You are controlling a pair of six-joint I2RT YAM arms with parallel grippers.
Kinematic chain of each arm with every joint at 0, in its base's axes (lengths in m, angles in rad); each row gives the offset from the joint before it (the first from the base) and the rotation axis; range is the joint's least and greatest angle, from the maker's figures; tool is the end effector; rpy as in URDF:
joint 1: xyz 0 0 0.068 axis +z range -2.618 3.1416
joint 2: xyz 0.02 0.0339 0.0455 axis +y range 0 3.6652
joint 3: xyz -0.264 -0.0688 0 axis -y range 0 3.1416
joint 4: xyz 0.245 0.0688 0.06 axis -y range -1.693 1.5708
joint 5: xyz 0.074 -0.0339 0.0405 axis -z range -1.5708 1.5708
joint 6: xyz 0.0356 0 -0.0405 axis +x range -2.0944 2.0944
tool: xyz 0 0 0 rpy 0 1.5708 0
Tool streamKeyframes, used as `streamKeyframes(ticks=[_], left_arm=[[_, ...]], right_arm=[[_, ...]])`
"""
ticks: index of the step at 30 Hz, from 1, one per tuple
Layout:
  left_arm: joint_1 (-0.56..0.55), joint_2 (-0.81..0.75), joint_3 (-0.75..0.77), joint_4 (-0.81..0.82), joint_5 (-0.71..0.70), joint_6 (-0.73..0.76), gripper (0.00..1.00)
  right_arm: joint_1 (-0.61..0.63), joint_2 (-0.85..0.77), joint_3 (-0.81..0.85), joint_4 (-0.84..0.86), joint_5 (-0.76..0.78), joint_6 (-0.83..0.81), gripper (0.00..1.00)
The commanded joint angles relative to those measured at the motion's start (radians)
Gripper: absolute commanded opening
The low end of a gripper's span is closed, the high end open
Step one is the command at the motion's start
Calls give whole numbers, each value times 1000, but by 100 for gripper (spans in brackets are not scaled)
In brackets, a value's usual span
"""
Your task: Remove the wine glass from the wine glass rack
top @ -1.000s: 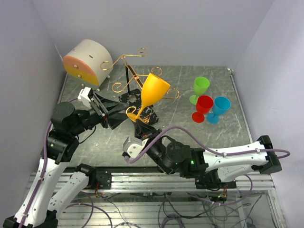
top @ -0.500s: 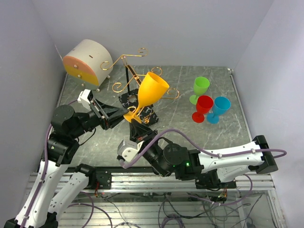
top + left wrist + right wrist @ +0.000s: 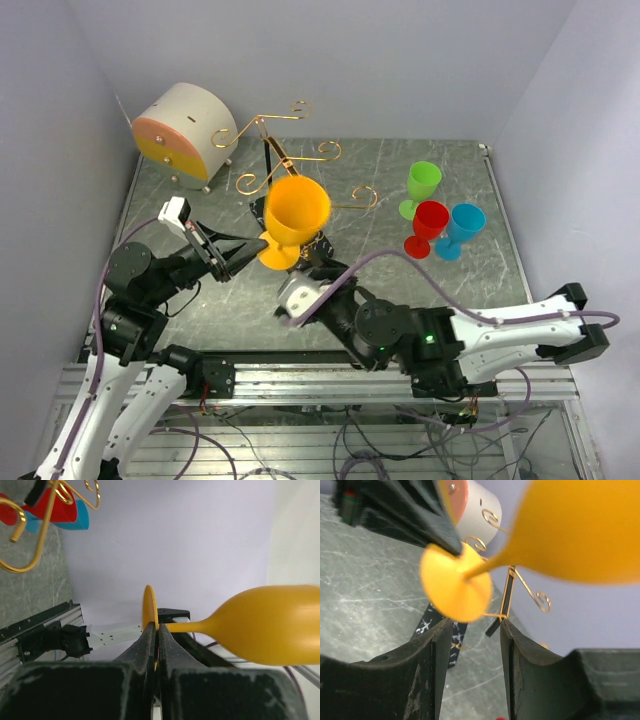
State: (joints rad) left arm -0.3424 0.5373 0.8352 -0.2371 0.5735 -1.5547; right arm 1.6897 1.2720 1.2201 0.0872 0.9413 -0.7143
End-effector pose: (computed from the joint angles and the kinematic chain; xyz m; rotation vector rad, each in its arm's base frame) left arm 0.1004 -0.0563 0.3842 -0.5588 1.7906 -1.8533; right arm -0.0052 0.2864 0.4164 -1.0186 1.1686 0.0493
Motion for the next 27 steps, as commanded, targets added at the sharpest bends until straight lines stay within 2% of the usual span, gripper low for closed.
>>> streamKeyframes(ticks=[1,5,8,9,12,16,19,22,25,27], left_arm=[[-3,-56,-63,62,-64,44,7],[-3,-116,-109,41,-124,97,7],[-2,-151,-138,36,-153,130,7],[-2,-159,-147,44,-153,142,7],[-3,-178,-146,18,-164,208,7],[-2,-187,-79,-117,-205,359,7],[-3,-191,-35,-202,-240,460,7],[-3,-203,-22,-242,-254,500,7],[-3,-217,-25,-253,-254,506,7],[-3,-222,-25,-259,-256,508,7]], right_arm=[[139,-109,101,-411,129,412,43],[153,-169,208,-773,103,763,40],[155,-190,261,-916,99,903,34],[153,-190,274,-947,111,936,28],[153,-166,340,-1023,155,1010,0],[112,-111,508,-1092,115,1047,0],[-26,-62,682,-1113,-45,1041,0],[-151,-1,825,-1121,-147,1008,0],[-212,98,944,-1167,-175,972,7],[-282,172,1014,-1206,-225,960,8]])
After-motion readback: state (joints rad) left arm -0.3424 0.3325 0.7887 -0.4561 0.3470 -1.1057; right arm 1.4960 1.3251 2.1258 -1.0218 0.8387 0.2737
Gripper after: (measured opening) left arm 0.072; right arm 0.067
